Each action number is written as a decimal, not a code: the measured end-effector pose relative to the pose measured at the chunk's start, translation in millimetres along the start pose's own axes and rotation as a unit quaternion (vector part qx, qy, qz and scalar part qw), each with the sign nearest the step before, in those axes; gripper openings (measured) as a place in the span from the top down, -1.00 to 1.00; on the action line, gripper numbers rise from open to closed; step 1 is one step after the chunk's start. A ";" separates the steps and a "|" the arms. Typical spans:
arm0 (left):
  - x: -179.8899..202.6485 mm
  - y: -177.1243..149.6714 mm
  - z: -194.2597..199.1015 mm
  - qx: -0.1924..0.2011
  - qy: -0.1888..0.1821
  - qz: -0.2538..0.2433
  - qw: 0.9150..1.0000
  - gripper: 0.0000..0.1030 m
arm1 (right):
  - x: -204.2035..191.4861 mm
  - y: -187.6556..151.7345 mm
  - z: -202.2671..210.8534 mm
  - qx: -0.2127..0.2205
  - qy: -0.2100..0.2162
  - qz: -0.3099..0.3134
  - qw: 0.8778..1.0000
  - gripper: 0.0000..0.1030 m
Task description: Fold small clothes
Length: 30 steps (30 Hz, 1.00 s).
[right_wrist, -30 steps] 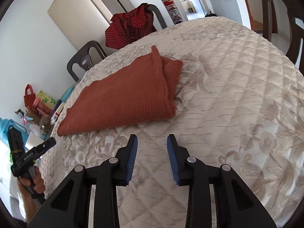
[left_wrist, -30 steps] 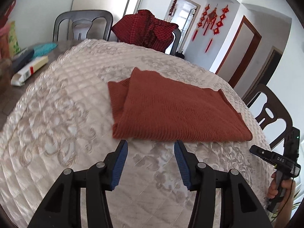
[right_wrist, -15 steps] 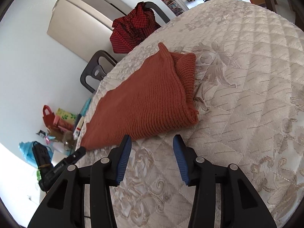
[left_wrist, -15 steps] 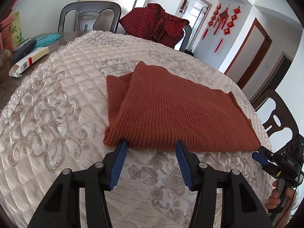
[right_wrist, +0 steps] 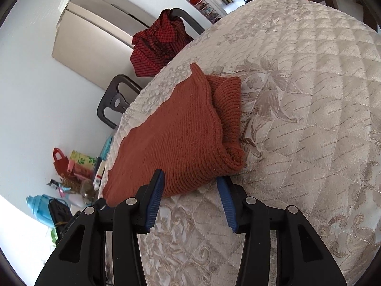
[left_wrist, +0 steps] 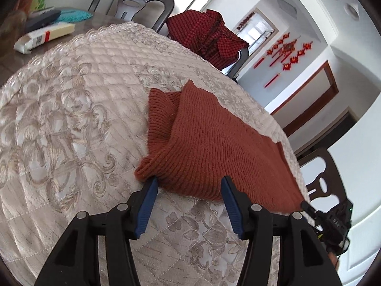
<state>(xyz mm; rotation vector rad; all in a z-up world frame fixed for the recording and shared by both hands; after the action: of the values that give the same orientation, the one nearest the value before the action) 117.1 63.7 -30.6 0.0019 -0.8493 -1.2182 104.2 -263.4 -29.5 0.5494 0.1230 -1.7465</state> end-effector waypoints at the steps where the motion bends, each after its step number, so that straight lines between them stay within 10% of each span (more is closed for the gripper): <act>1: -2.2 -0.9 1.4 0.002 -0.003 0.008 1.000 -0.13 | 0.5 0.6 -0.1 0.001 0.000 -0.002 1.000 0.09; 14: -16.9 4.8 4.1 0.031 -0.037 0.073 0.996 -0.30 | 5.9 5.1 1.7 0.021 0.006 -0.016 1.000 0.09; 19: -19.3 14.4 -10.4 0.023 -0.019 0.074 0.997 0.53 | 4.6 10.0 -1.6 0.026 -0.005 -0.013 1.000 0.09; 30: -11.9 11.6 5.2 0.019 -0.010 0.034 0.999 0.65 | 14.9 10.9 -0.4 0.026 -0.013 -0.032 0.999 0.72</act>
<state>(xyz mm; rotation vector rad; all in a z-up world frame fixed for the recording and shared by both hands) 122.6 80.1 -28.7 -0.0082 -0.8841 -1.1397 112.4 -279.3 -33.9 0.5664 0.0784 -1.8228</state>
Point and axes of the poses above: each gripper's, at about its wrist camera, not at the fingertips, and z roughly against the way its jaws point, x to its right, y to its top, the point moved 3 cm from there along -z, roughly the way its jaws point, and after that the axes turned 9 degrees about -x, right-handed, at the moved point
